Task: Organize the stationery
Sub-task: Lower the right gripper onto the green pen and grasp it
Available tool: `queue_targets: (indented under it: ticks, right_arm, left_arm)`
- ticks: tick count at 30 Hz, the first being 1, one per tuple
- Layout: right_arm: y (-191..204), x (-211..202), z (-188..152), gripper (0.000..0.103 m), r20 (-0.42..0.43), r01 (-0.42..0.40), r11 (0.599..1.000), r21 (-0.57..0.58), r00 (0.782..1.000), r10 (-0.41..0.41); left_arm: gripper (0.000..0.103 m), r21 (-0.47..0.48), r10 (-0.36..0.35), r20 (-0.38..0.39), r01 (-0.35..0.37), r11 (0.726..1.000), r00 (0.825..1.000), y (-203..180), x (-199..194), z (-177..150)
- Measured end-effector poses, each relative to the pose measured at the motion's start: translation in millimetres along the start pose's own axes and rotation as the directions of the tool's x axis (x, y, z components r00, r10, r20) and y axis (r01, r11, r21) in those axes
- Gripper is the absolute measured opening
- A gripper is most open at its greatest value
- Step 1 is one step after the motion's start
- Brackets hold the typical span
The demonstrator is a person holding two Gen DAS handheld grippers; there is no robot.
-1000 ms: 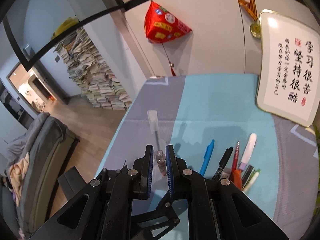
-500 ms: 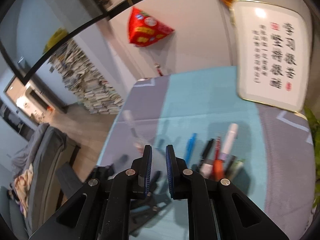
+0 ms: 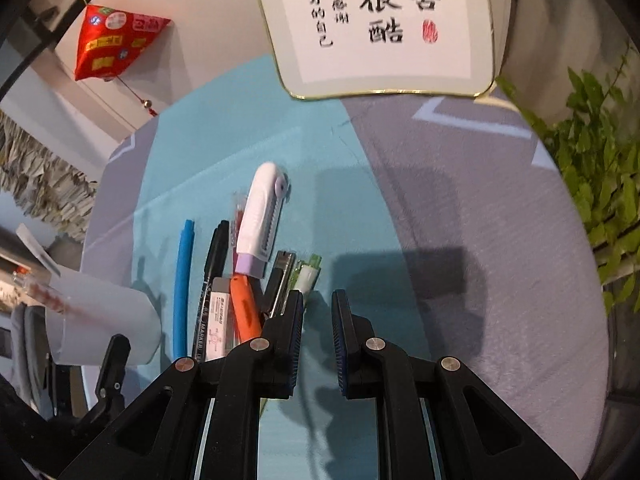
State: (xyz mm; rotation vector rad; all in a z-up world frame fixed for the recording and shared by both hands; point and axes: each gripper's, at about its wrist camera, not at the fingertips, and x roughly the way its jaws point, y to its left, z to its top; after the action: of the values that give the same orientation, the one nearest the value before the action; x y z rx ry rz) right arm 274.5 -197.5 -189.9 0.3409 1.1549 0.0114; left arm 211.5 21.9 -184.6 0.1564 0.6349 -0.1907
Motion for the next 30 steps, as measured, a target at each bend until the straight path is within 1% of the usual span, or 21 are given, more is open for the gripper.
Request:
queue_targets:
  ticks: [4,9,11,12,15,19,21,23,26,28,30]
  right_arm:
    - [0.5,4.0,3.6,0.014,0.006,-0.008,1.0,0.023,1.0,0.007]
    - [5.3,15.8,5.0,0.014,-0.021,-0.024,0.999,0.036,0.999,0.025]
    - [9.0,21.7,4.5,0.014,-0.033,-0.015,0.999,0.033,0.999,0.016]
    - [9.8,22.0,4.6,0.015,-0.022,-0.013,0.999,0.034,1.0,0.013]
    - [12.3,23.1,5.6,0.016,-0.008,0.018,1.0,0.025,1.0,-0.017]
    - [20.5,23.7,3.7,0.015,0.0,0.047,0.998,-0.049,0.999,-0.047]
    - [19.6,21.9,3.2,0.015,0.0,0.066,0.996,-0.067,0.998,-0.066]
    - [15.0,18.3,3.2,0.013,0.009,0.102,0.99,-0.092,0.995,-0.102]
    - [3.4,12.2,1.8,0.013,0.021,0.186,0.971,-0.151,0.982,-0.185]
    - [-4.4,9.4,0.8,0.013,0.015,0.185,0.969,-0.162,0.983,-0.185]
    - [-10.8,6.7,1.5,0.013,0.007,0.168,0.975,-0.142,0.986,-0.169]
  left_arm:
    - [0.076,0.0,0.0,0.0,0.0,1.0,1.0,-0.1,0.0,-0.1]
    - [0.076,0.0,0.0,0.0,0.0,1.0,1.0,0.0,0.0,-0.2]
    - [0.076,0.0,0.0,0.0,0.0,1.0,1.0,0.0,0.0,-0.2]
    - [0.076,0.0,0.0,0.0,0.0,1.0,1.0,0.0,0.0,-0.2]
    - [0.076,0.0,0.0,0.0,0.0,1.0,1.0,0.3,-0.2,-0.2]
    - [0.076,0.0,0.0,0.0,0.0,1.0,1.0,0.2,-0.2,-0.3]
    - [0.076,0.0,-0.001,0.0,0.001,1.0,1.0,0.1,-0.1,-0.4]
    - [0.076,-0.001,-0.001,0.0,0.001,1.0,1.0,0.6,-0.4,-0.6]
    - [0.076,0.001,0.0,0.0,0.0,1.0,1.0,1.2,-0.3,-0.6]
    - [0.076,0.001,0.0,-0.001,0.0,1.0,1.0,1.8,-0.3,-0.7]
    - [0.076,0.001,0.0,-0.001,0.0,1.0,1.0,1.3,-0.3,-0.9]
